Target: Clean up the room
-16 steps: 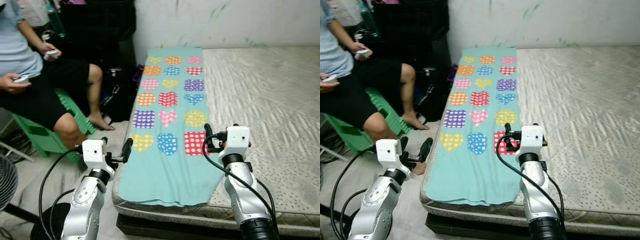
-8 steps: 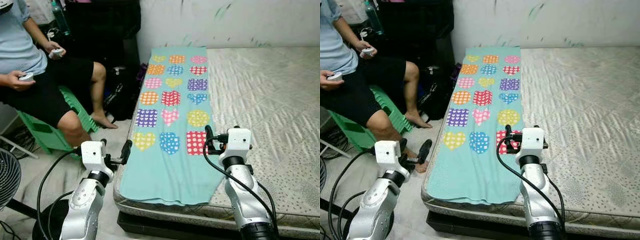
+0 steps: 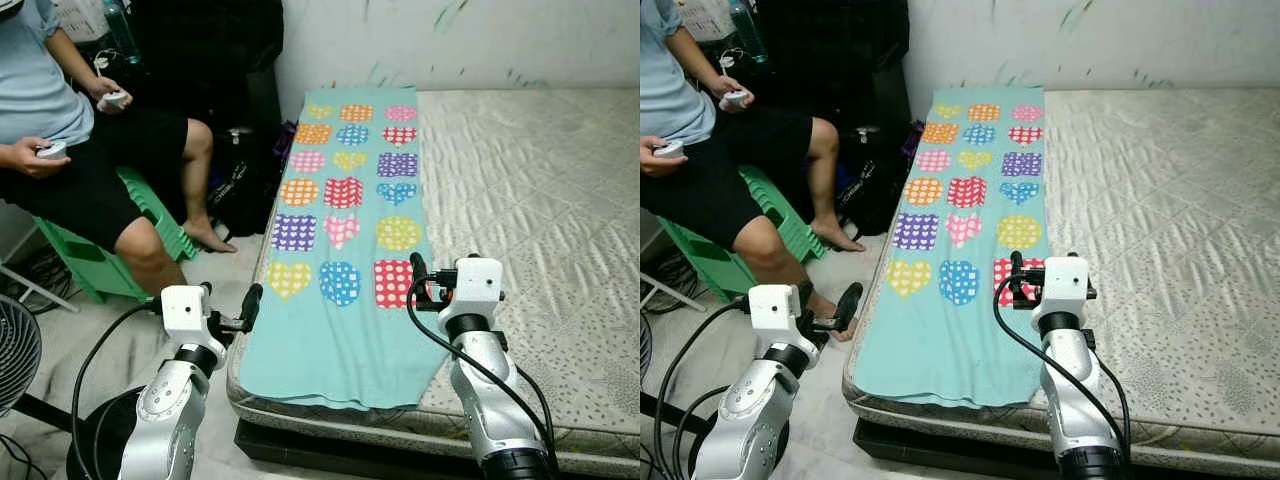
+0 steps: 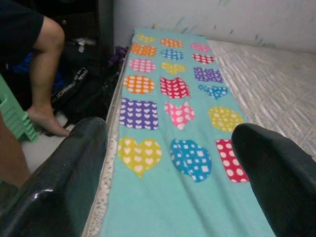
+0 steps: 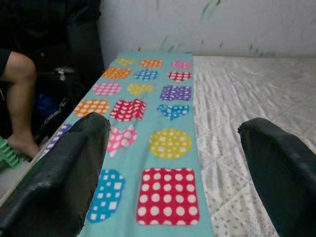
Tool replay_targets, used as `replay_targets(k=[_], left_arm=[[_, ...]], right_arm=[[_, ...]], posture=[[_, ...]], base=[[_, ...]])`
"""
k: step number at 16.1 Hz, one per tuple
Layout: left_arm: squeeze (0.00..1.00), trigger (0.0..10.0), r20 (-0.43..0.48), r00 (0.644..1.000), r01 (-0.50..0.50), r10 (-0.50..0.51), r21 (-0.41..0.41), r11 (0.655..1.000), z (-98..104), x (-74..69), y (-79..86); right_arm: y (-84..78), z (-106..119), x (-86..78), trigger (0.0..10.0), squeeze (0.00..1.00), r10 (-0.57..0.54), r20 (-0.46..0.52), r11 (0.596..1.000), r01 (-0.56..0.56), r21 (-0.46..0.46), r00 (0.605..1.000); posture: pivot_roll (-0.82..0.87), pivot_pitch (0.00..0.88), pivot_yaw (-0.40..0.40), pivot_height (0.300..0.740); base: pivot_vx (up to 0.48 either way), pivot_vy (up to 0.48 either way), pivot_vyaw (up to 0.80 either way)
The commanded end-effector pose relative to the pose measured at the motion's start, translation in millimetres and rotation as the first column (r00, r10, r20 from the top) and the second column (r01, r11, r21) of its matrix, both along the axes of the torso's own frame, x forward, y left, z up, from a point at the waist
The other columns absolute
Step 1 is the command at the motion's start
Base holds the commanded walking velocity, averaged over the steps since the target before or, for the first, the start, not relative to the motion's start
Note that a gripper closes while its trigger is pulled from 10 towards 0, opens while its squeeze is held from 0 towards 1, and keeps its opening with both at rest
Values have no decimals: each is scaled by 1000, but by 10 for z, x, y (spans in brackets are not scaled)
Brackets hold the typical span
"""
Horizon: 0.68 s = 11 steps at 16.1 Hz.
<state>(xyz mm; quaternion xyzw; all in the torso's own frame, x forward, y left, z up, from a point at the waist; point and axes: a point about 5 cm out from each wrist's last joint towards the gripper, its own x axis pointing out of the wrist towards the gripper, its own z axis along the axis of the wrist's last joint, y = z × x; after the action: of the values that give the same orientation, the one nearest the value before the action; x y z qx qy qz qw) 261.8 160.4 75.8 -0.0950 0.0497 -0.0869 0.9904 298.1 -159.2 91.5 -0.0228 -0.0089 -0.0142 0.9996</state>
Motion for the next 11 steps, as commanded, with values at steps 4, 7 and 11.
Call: replay_targets(k=[4,7,11], left_arm=[[0,10000,3,1000,-9,8,9,1000,29,14,31],[0,10000,4,1000,-10,10,10,1000,31,26,30],[0,10000,5,1000,-11,11,9,1000,32,34,27]], right_arm=[[36,24,10,10000,0,14,0,1000,-14,8,1000],[37,27,20,10000,0,16,0,1000,-16,6,1000],[39,25,28,10000,0,18,-3,1000,-18,2,1000]], posture=[[-71,56,113,740],[-72,53,113,725],[-71,49,111,665]], base=[[0,0,0],[0,0,0],[0,0,0]])
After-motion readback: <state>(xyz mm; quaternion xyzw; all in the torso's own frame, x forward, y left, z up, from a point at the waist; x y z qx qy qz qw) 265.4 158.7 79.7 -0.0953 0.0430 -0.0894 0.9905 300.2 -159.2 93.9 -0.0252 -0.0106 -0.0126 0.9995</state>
